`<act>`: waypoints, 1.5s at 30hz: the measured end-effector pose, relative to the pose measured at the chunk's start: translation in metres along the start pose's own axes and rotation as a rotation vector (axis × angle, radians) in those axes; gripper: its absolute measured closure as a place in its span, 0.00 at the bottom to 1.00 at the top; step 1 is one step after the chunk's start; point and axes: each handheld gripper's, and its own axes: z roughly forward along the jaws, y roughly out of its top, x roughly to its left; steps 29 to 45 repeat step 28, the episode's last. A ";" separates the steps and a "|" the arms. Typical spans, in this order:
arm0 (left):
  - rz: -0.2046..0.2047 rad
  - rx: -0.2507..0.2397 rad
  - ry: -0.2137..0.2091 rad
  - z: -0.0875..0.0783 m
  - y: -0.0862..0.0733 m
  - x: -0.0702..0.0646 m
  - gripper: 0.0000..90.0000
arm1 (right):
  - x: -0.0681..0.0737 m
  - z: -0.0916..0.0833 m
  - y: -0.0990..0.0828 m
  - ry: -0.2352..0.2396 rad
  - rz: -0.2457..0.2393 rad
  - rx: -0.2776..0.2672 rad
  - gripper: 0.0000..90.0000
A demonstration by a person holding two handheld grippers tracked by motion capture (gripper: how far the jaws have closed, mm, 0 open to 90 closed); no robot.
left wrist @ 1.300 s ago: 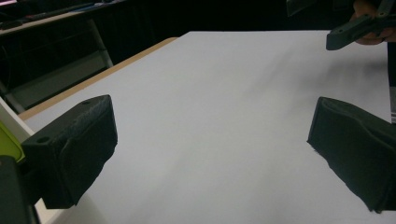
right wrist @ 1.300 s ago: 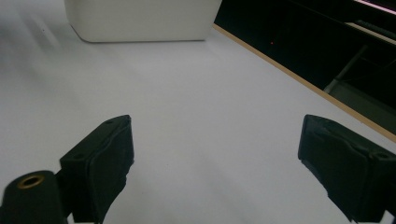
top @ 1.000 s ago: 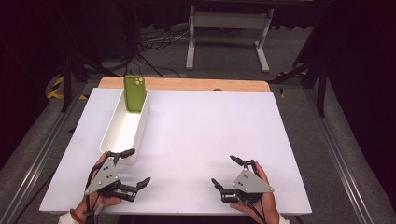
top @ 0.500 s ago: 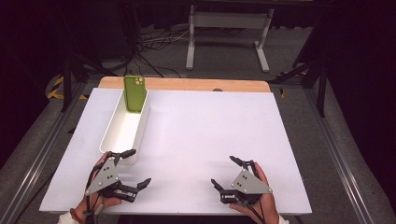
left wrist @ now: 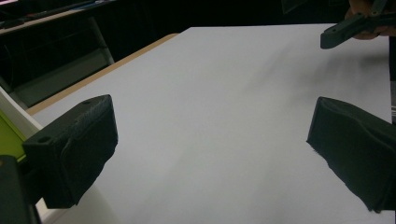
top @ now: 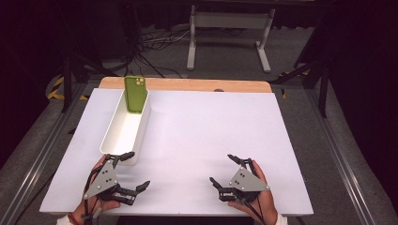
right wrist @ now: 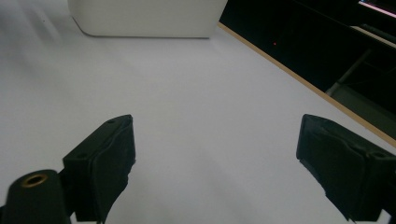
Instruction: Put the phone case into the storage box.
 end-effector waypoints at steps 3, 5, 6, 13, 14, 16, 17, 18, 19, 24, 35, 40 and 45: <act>-0.002 0.008 0.003 -0.002 -0.001 -0.002 0.03 | 0.000 0.002 0.001 -0.001 0.002 -0.005 0.14; -0.004 0.007 0.003 -0.002 -0.002 -0.003 0.03 | 0.000 0.003 0.002 -0.004 -0.007 -0.008 0.15; -0.002 0.007 0.004 -0.002 -0.001 -0.003 0.03 | 0.000 0.003 0.002 -0.002 -0.006 -0.008 0.15; 0.009 0.009 0.011 -0.002 0.000 -0.002 0.03 | -0.001 0.005 0.000 -0.003 -0.003 -0.002 0.16; 0.009 0.007 0.007 -0.001 0.000 -0.002 0.04 | -0.001 0.005 0.000 -0.006 -0.005 0.001 0.16; 0.004 0.008 0.000 0.001 0.000 -0.003 0.04 | -0.002 0.003 -0.001 -0.013 0.001 0.002 0.16; 0.010 0.009 -0.002 0.002 0.000 -0.003 0.04 | -0.002 0.002 -0.001 -0.015 0.005 0.001 0.16; 0.019 0.011 -0.005 0.002 0.001 -0.003 0.04 | -0.003 0.001 -0.002 -0.018 0.007 0.003 0.16; 0.020 0.010 -0.006 0.003 0.001 -0.003 0.03 | -0.003 0.000 -0.002 -0.020 0.011 0.004 0.16; 0.025 0.008 -0.023 0.008 0.003 -0.003 0.04 | -0.003 -0.004 -0.005 -0.033 0.014 0.016 0.16; 0.031 0.014 -0.035 0.012 0.004 -0.004 0.04 | -0.003 -0.008 -0.007 -0.041 0.026 0.018 0.16; 0.031 0.014 -0.035 0.012 0.004 -0.004 0.04 | -0.003 -0.008 -0.007 -0.041 0.026 0.018 0.16; 0.031 0.014 -0.035 0.012 0.004 -0.004 0.04 | -0.003 -0.008 -0.007 -0.041 0.026 0.018 0.16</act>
